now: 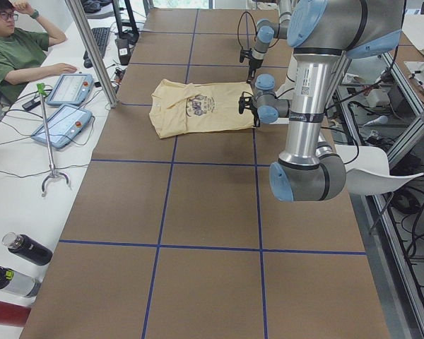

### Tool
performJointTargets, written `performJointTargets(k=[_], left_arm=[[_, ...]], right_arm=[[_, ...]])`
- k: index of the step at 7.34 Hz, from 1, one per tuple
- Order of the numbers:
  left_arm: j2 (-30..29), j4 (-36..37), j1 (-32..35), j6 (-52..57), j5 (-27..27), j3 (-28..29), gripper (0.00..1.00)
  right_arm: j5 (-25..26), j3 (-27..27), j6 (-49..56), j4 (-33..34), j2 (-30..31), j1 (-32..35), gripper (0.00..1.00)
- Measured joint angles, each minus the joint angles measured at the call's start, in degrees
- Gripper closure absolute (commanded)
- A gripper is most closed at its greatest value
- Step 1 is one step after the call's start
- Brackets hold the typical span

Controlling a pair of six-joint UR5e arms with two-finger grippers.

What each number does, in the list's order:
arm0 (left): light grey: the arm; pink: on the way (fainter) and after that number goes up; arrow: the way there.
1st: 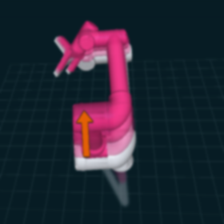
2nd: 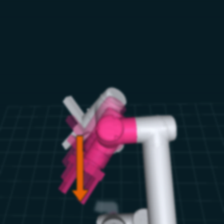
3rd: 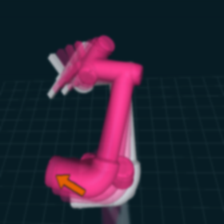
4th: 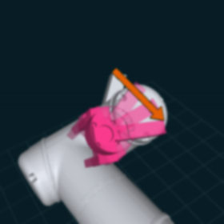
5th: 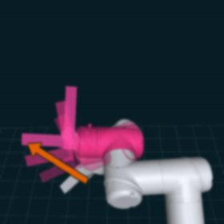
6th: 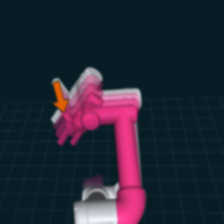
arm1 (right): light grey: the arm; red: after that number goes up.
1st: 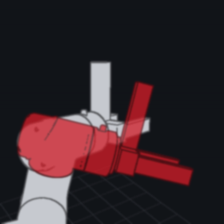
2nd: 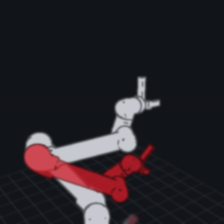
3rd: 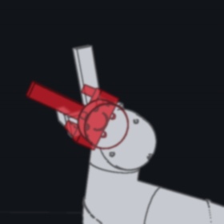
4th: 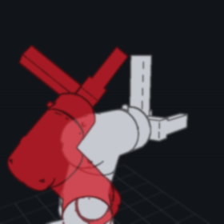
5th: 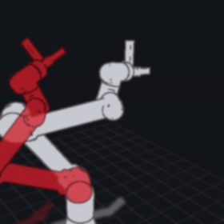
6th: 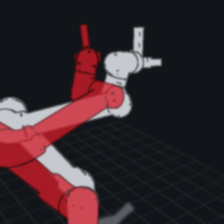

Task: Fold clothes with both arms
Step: 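Grasp the hem corners with both grippers, then lift the hem with both grippers and fold it toward the collar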

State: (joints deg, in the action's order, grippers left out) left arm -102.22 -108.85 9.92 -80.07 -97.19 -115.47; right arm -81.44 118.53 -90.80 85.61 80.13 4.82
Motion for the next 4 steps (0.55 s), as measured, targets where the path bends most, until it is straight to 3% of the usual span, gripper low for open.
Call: performJointTargets(k=[4], left_arm=[[0.2, 0.5, 0.3, 0.2, -0.9, -2.6, 1.0]], right_arm=[[0.1, 2.0, -0.5, 0.0, -0.2, 0.6, 1.0]])
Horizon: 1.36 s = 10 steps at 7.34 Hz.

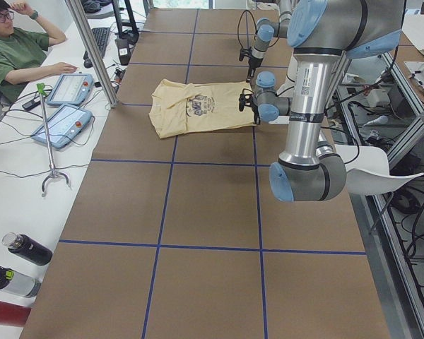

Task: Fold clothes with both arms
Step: 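Lift the hem with both grippers and fold it toward the collar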

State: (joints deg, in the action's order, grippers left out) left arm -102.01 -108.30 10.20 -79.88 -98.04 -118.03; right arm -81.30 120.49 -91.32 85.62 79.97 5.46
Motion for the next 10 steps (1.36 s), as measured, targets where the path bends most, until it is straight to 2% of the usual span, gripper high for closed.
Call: performJointTargets(k=[1, 2, 4, 6, 7, 8, 9, 10], left_arm=[[0.1, 1.4, 0.6, 0.2, -2.0, -2.4, 1.0], [0.1, 2.8, 1.4, 0.5, -4.2, -5.7, 1.0], [0.2, 3.8, 3.7, 0.8, -11.9, -12.4, 1.0], [0.4, 3.9, 5.4, 0.8, -20.0, -18.5, 1.0], [0.4, 4.0, 5.7, 0.7, -21.9, -20.3, 1.0], [0.3, 4.0, 6.9, 0.7, -22.2, -19.7, 1.0], [0.0, 4.0, 9.2, 1.6, -21.7, -16.9, 1.0], [-0.6, 4.0, 11.2, 3.7, -17.9, -13.4, 1.0]], right_arm=[[-1.3, 2.6, 0.0, 0.4, 0.1, 1.4, 1.0], [-5.5, 6.6, 0.1, 2.7, 0.0, 4.1, 1.0], [-18.0, 17.9, 0.2, 11.0, -0.9, 8.2, 1.0], [-27.2, 26.5, 0.3, 15.1, -2.8, 7.5, 1.0], [-29.0, 27.5, 0.3, 15.9, -3.9, 7.5, 1.0], [-28.6, 26.2, 0.7, 16.7, -4.6, 8.4, 1.0], [-26.1, 21.8, 2.0, 17.2, -6.4, 9.8, 1.0], [-22.6, 15.0, 4.8, 17.0, -9.5, 12.2, 1.0]])
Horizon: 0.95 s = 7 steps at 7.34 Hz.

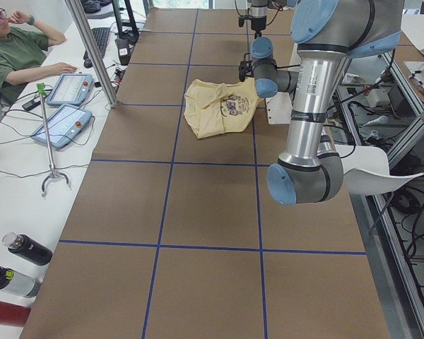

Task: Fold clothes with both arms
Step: 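Lift the hem with both grippers and fold it toward the collar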

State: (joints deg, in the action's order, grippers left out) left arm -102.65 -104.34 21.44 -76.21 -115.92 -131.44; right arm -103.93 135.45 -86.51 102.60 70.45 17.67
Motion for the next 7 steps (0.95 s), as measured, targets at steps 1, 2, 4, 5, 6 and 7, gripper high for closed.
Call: performJointTargets(k=[1, 2, 4, 5, 6, 7], left_arm=[[-1.2, 0.0, 1.5, 2.3, 6.2, 3.5, 1.0], [-2.7, 0.0, 3.2, 4.0, 10.8, 6.7, 1.0], [-4.4, -0.1, 8.0, 5.0, 13.7, 9.8, 1.0], [-4.9, -0.2, 10.0, 5.1, 14.1, 10.4, 1.0], [-5.2, -0.2, 11.0, 5.2, 14.7, 11.0, 1.0], [-5.7, -0.2, 11.4, 5.2, 15.5, 11.9, 1.0]], right_arm=[[2.0, -5.8, 2.8, -2.0, -2.2, 3.5, 1.0], [2.8, -10.0, 4.7, -5.8, -3.1, 7.6, 1.0], [3.3, -14.5, 5.8, -11.4, -3.6, 14.4, 1.0], [3.4, -16.5, 6.0, -12.7, -4.0, 16.0, 1.0], [3.4, -18.8, 6.1, -14.3, -4.5, 16.8, 1.0], [3.5, -21.3, 6.1, -16.3, -5.2, 17.6, 1.0]])
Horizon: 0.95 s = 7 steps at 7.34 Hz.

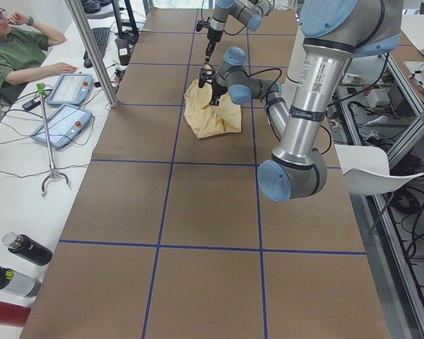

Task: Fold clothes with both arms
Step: 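Lift the hem with both grippers and fold it toward the collar, then release the hem and draw both grippers back from the folded shirt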

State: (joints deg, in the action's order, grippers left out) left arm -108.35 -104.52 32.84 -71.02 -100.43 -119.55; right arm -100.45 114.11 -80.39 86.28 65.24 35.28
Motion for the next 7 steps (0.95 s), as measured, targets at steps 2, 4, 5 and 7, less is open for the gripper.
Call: performJointTargets(k=[2, 4, 5, 7], left_arm=[[-1.7, -0.4, 0.1, 0.0, 0.8, 3.6, 1.0], [-3.8, -2.9, 0.1, 0.0, 1.6, 11.2, 1.0], [-4.2, -5.1, 0.0, 0.1, 1.8, 15.1, 1.0], [-4.3, -8.9, 0.0, 1.9, 1.9, 20.6, 0.62]], right_arm=[[0.1, -5.6, 0.1, -2.5, -2.5, 1.4, 1.0], [0.5, -12.7, 0.1, -6.8, -4.1, 1.6, 1.0], [1.1, -16.1, 0.1, -10.3, -4.2, 1.6, 1.0], [2.0, -20.0, 0.1, -13.4, -4.3, 1.6, 0.98]])
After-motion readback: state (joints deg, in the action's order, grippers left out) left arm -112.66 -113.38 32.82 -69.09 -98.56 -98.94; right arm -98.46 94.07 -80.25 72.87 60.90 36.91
